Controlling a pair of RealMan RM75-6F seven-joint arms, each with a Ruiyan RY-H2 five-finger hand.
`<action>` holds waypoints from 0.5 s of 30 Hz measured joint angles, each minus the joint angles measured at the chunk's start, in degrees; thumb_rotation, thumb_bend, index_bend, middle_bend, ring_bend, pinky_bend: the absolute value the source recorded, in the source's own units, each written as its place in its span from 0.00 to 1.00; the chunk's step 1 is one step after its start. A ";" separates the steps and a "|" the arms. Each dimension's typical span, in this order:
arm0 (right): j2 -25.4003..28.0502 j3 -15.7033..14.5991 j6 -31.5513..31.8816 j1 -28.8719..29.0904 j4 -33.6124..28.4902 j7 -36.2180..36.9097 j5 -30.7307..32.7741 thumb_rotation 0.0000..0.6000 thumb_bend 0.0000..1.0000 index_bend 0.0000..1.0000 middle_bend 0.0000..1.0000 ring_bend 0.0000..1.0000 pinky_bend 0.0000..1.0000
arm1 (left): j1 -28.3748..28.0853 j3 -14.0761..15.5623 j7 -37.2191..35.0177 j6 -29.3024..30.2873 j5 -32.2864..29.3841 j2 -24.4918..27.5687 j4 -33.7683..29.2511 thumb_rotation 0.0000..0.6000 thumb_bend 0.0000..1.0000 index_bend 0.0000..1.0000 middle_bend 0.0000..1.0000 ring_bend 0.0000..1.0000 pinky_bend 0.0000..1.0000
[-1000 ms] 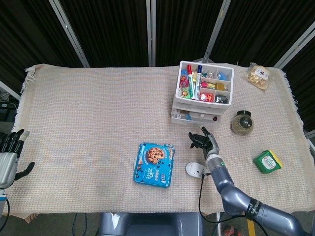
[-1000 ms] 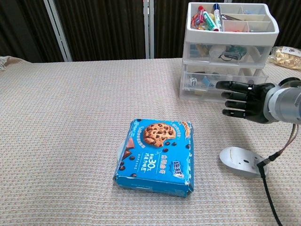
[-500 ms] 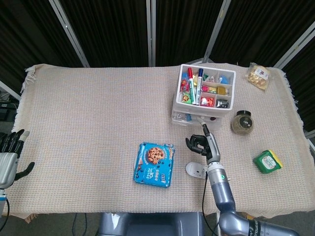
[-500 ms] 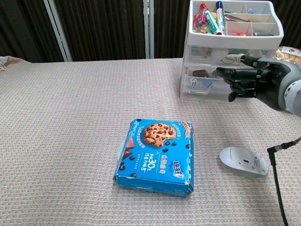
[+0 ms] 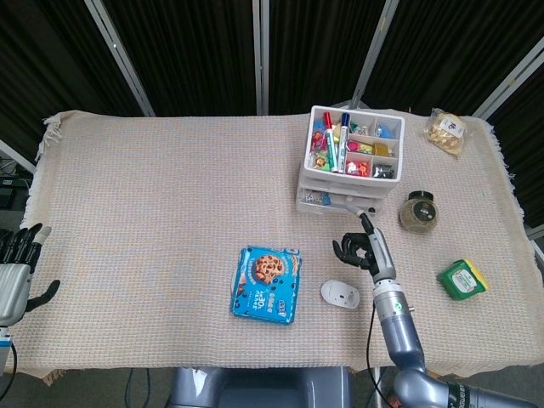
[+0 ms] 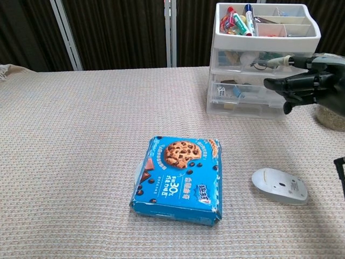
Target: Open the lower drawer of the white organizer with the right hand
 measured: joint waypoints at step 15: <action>9.85 -7.47 0.55 1.62 3.62 -19.32 -4.29 1.00 0.32 0.23 0.78 0.84 0.65 | -0.01 -0.07 0.85 0.11 -0.14 -0.15 -0.25 1.00 0.31 0.02 0.00 0.00 0.00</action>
